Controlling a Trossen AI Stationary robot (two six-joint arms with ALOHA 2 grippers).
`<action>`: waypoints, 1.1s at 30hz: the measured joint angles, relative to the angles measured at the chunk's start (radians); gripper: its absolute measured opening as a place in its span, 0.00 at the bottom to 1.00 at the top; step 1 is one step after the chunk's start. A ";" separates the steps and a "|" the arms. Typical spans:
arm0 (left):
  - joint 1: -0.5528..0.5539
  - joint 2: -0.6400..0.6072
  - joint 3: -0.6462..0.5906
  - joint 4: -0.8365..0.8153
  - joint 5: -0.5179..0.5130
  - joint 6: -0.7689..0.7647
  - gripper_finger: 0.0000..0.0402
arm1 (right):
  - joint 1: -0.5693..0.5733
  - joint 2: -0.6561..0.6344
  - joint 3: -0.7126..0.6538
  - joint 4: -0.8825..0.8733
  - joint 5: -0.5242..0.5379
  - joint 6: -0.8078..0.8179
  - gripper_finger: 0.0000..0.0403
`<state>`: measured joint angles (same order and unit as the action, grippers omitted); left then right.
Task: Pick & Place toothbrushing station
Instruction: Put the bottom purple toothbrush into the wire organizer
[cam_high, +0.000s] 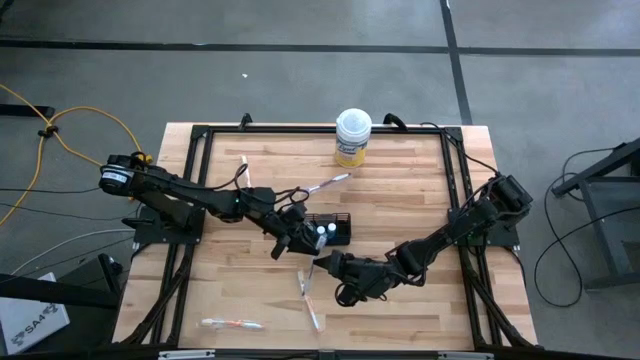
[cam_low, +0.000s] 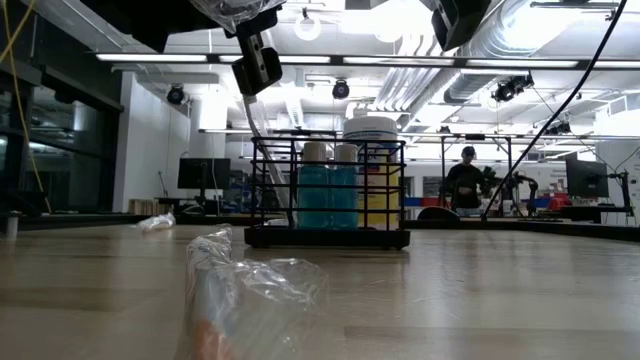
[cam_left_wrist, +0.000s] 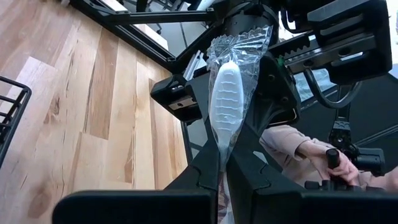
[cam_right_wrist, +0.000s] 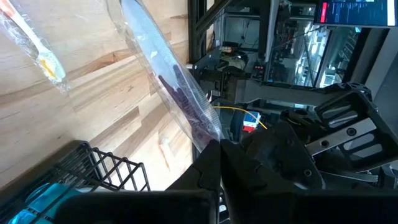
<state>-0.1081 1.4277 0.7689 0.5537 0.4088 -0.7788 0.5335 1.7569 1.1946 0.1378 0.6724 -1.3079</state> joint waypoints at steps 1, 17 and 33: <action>0.000 0.000 0.000 0.000 0.000 0.000 0.01 | 0.000 0.000 0.000 -0.001 0.000 0.001 0.01; 0.001 0.000 0.000 0.002 0.004 0.000 0.01 | 0.001 0.000 0.000 0.000 0.002 0.005 0.01; 0.001 0.000 0.000 0.002 0.005 0.001 0.01 | 0.001 0.000 0.000 0.000 0.002 0.052 0.04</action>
<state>-0.1074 1.4277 0.7689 0.5560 0.4141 -0.7780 0.5346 1.7569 1.1946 0.1379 0.6746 -1.2557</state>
